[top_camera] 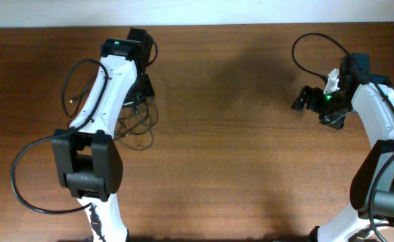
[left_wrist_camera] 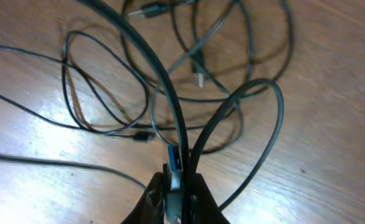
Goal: Untangle cables
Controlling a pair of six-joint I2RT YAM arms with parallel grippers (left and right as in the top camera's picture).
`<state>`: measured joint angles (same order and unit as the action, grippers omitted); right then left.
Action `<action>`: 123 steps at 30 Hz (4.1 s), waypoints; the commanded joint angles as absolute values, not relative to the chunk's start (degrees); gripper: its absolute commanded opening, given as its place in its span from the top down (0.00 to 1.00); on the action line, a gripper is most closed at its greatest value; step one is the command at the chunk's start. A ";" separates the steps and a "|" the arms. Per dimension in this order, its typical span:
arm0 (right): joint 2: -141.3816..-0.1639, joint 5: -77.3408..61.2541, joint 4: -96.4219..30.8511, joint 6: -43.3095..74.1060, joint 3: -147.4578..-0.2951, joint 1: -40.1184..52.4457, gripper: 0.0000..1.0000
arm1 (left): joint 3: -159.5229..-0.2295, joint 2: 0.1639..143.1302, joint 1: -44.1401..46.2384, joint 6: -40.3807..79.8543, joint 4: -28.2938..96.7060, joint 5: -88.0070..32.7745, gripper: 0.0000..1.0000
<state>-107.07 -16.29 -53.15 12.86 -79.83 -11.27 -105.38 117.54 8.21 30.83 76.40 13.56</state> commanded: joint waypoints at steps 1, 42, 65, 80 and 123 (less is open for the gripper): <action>-107.31 -15.79 -53.15 12.43 -79.72 -11.29 0.02 | -104.92 116.88 6.22 30.76 74.72 13.04 1.00; -107.31 -15.79 -53.15 12.43 -79.72 -11.27 0.02 | -104.92 116.88 5.85 30.74 70.74 13.10 0.01; -107.31 -15.79 -53.15 12.43 -79.72 -11.29 0.02 | -104.92 116.88 5.85 30.72 70.74 13.10 0.01; -107.31 -15.79 -53.12 12.43 -79.72 -11.29 0.02 | -104.92 116.88 5.85 30.74 70.74 13.10 0.01; -60.60 -15.79 -53.19 12.43 -75.33 -11.20 0.02 | -104.92 116.88 5.85 30.72 70.74 13.10 0.01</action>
